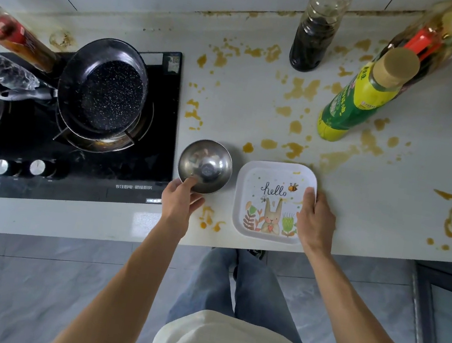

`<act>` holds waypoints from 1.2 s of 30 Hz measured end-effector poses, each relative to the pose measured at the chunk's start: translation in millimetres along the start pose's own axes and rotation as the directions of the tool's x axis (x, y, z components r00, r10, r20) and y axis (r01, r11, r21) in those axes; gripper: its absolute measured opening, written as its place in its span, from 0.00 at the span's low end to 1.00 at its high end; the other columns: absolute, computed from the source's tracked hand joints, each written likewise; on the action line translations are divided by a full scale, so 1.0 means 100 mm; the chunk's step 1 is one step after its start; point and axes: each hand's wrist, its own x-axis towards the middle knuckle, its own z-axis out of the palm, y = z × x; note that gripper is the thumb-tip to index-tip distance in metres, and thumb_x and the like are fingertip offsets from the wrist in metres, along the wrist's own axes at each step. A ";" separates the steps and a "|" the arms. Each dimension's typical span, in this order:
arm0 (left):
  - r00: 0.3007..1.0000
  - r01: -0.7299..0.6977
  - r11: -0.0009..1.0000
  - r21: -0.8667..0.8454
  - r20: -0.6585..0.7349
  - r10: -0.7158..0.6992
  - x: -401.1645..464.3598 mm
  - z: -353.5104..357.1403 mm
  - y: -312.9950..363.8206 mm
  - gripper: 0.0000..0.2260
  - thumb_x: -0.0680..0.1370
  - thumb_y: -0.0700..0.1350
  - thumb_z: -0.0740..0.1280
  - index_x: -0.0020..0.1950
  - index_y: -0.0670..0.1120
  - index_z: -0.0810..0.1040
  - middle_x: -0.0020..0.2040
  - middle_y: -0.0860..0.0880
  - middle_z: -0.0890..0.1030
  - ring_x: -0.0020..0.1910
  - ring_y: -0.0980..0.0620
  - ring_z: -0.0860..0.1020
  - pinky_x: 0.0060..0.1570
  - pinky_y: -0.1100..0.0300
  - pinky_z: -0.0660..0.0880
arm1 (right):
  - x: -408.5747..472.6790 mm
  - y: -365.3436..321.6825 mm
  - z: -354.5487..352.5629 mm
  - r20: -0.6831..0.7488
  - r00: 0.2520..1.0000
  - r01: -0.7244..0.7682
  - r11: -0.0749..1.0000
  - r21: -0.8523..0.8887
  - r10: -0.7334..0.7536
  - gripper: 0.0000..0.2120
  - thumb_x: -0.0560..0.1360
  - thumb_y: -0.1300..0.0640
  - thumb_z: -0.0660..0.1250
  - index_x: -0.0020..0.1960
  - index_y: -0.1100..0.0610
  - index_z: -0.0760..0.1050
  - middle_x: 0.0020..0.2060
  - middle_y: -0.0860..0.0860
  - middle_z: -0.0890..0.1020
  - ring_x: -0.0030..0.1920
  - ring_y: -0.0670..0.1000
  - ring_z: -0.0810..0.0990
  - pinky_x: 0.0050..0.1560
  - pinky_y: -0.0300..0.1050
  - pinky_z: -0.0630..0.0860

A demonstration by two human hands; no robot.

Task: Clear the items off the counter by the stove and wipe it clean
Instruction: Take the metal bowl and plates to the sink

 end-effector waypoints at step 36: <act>0.998 0.059 0.964 -0.260 0.045 -0.049 -0.76 -1.80 -1.03 0.21 0.68 0.38 0.66 0.60 0.36 0.81 0.49 0.40 0.87 0.49 0.43 0.87 0.48 0.51 0.84 | -0.77 0.20 -0.48 0.280 0.956 0.133 0.980 -0.149 -0.087 0.25 0.84 0.41 0.52 0.40 0.57 0.75 0.34 0.50 0.81 0.35 0.50 0.79 0.35 0.42 0.70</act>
